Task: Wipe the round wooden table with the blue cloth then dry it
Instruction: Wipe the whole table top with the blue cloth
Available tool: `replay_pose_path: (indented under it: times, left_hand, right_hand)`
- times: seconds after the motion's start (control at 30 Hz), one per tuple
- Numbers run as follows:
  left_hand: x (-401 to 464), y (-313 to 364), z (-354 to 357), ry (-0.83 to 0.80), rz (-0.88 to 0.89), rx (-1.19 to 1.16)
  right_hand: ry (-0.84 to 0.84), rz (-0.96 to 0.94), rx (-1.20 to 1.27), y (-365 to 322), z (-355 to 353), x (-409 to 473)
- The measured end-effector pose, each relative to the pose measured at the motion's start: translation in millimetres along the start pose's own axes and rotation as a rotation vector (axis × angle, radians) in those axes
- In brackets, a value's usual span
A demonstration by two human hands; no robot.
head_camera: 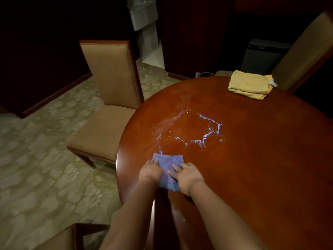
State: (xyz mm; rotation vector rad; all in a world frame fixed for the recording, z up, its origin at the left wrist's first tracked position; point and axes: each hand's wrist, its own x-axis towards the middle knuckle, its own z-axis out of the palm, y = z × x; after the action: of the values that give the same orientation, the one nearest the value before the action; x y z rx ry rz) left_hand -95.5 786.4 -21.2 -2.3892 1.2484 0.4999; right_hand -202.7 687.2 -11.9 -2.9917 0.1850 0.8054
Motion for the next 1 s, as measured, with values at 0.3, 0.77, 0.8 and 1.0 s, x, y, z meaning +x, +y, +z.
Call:
replay_pose_path:
  times: [0.3,0.77,0.8,1.0]
  left_hand:
    - [100,-42,-43,0.064,0.238,0.046]
    - [76,-58,-27,0.132,0.359,0.221]
    - [67,-59,-24,0.119,0.342,0.215]
    - [25,-68,-4,0.061,0.236,0.155]
  right_hand:
    - [0.019,0.224,0.133,19,-30,61]
    - [-0.064,0.240,0.090,-9,-40,62]
    - [-0.076,0.225,0.080,-15,-39,59]
    - [-0.135,0.170,0.033,-42,-36,44]
